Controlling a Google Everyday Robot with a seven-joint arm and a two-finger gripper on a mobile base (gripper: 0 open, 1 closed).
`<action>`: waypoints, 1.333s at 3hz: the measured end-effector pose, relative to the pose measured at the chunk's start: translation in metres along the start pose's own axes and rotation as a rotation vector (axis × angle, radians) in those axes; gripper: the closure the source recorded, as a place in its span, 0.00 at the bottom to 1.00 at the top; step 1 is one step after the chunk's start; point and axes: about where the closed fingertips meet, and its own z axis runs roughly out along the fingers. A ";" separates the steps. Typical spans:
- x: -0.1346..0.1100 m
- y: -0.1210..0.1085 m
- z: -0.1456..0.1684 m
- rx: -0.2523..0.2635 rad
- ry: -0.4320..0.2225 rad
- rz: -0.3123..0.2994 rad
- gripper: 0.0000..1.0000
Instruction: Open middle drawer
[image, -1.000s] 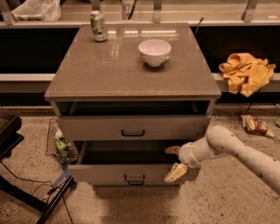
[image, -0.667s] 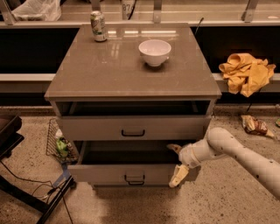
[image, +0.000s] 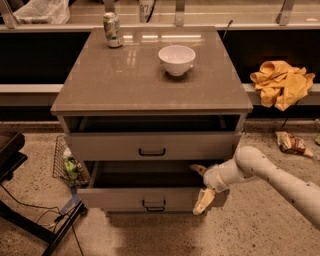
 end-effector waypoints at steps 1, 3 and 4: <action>-0.008 0.025 0.014 -0.076 0.019 -0.033 0.02; -0.008 0.044 0.029 -0.114 0.008 -0.037 0.56; -0.008 0.045 0.031 -0.118 0.007 -0.038 0.80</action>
Offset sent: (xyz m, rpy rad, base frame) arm -0.0595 0.0365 -0.0170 0.0081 0.0597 0.1317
